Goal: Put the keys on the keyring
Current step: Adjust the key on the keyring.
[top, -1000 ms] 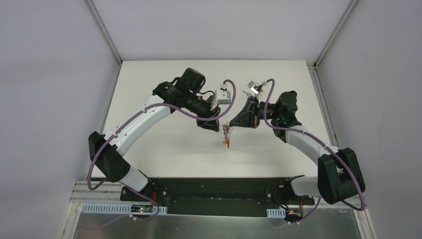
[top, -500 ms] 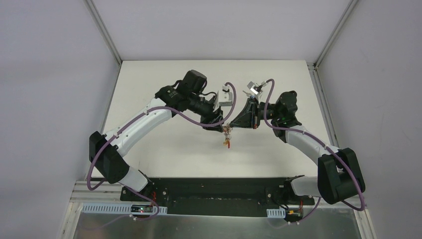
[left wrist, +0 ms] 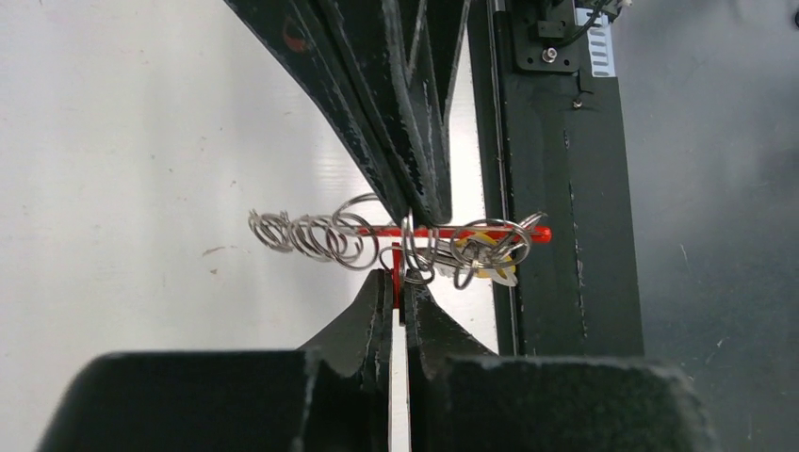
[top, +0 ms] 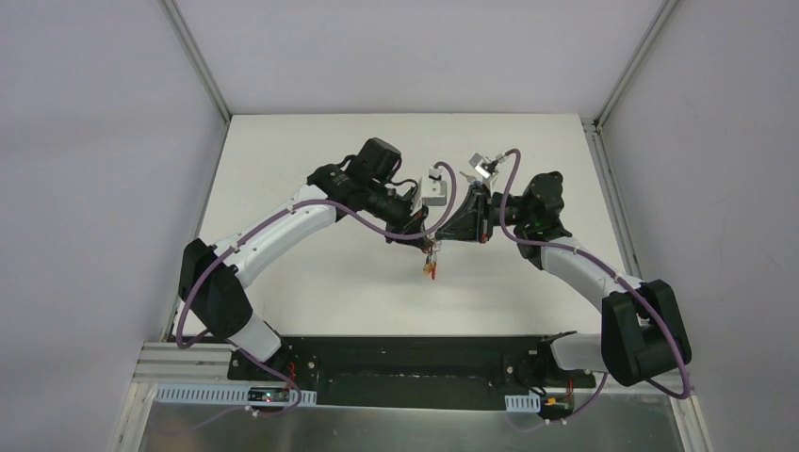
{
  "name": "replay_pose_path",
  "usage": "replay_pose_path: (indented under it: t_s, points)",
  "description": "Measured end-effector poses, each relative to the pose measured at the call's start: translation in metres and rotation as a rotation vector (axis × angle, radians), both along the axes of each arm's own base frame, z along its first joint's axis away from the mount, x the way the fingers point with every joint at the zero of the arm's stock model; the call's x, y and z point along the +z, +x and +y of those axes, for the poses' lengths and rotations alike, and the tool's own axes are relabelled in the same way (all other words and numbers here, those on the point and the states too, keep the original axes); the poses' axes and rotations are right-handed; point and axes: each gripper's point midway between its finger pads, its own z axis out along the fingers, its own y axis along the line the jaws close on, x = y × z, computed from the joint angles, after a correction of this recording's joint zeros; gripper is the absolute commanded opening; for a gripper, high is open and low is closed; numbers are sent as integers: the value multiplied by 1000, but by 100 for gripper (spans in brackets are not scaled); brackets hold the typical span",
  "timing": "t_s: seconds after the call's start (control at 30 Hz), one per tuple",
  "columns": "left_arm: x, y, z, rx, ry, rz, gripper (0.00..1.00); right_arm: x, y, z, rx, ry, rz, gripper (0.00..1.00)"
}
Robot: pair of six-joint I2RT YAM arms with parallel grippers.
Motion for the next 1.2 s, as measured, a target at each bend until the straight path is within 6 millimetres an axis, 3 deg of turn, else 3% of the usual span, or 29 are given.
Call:
replay_pose_path:
  t_s: [0.4,0.8,1.03,1.2]
  points:
    - [1,-2,11,46,104,59,0,-6,12,-1,-65,-11,-5,0]
    - [-14,-9,-4,58,188,156,0,-10,15,-1,-90,-18,2,0]
    - [-15,-10,-3,66,201,164,22,-10,15,-1,-91,-20,3,0]
    - [-16,-7,-1,81,214,156,29,-9,15,-1,-91,-18,-10,0]
